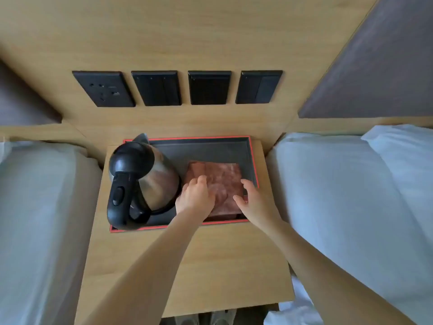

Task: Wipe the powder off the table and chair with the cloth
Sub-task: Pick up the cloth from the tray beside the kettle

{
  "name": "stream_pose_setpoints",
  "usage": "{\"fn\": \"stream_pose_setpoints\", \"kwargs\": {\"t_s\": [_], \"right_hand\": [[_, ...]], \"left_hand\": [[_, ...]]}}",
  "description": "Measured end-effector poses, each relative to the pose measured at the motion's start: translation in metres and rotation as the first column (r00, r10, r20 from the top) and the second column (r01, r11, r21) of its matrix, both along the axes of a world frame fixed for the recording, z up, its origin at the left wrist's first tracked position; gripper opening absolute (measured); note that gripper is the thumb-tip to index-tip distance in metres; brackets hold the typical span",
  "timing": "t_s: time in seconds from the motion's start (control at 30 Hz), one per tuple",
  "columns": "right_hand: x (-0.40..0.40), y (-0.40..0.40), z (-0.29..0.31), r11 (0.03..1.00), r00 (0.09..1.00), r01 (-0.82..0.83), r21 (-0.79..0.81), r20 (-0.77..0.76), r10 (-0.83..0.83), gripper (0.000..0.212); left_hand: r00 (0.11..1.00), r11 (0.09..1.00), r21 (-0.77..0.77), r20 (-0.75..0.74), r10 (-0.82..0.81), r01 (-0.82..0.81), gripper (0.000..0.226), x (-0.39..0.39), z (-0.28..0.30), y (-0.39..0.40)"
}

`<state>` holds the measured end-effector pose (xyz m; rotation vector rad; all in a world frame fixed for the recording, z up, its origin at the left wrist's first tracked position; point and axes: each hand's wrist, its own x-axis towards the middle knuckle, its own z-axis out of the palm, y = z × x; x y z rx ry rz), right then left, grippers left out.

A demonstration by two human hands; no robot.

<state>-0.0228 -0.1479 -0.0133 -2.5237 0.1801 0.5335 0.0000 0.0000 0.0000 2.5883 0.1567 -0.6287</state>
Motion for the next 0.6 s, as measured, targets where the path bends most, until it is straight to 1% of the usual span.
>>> {"fn": "stream_pose_setpoints", "kwargs": {"t_s": [0.07, 0.13, 0.23, 0.37, 0.47, 0.57, 0.6], "right_hand": [[0.007, 0.005, -0.015, 0.997, 0.998, 0.063, 0.049, -0.005, -0.063, 0.059], [0.012, 0.011, -0.028, 0.992, 0.996, 0.092, 0.088, -0.024, -0.091, 0.062], [0.023, 0.018, -0.051, 0.982, 0.991, 0.134, 0.137, 0.000, -0.135, 0.067], [0.036, 0.024, -0.073, 0.967, 0.967, 0.227, 0.118, 0.092, -0.238, 0.075], [0.039, 0.030, -0.085, 0.936, 0.933, 0.334, 0.109, 0.103, -0.345, 0.081], [0.033, 0.036, -0.091, 0.929, 0.921, 0.362, 0.070, 0.127, -0.369, 0.077], [0.032, 0.037, -0.092, 0.924, 0.915, 0.371, 0.091, 0.138, -0.380, 0.073]], "left_hand": [[0.999, 0.999, -0.016, -0.003, 0.046, -0.046, 0.050, 0.007, -0.009, 0.003], [0.997, 0.997, -0.026, 0.007, 0.072, -0.072, 0.056, 0.014, -0.023, 0.005], [0.996, 0.995, -0.043, 0.010, 0.094, -0.093, 0.067, 0.026, -0.042, 0.006], [0.991, 0.988, -0.081, 0.009, 0.133, -0.132, 0.082, 0.037, -0.059, 0.005], [0.982, 0.975, -0.118, -0.041, 0.186, -0.190, 0.091, 0.038, -0.070, -0.002], [0.964, 0.961, -0.088, -0.080, 0.254, -0.260, 0.099, 0.031, -0.078, -0.010], [0.961, 0.961, -0.064, -0.079, 0.265, -0.270, 0.102, 0.029, -0.080, -0.012]]}}
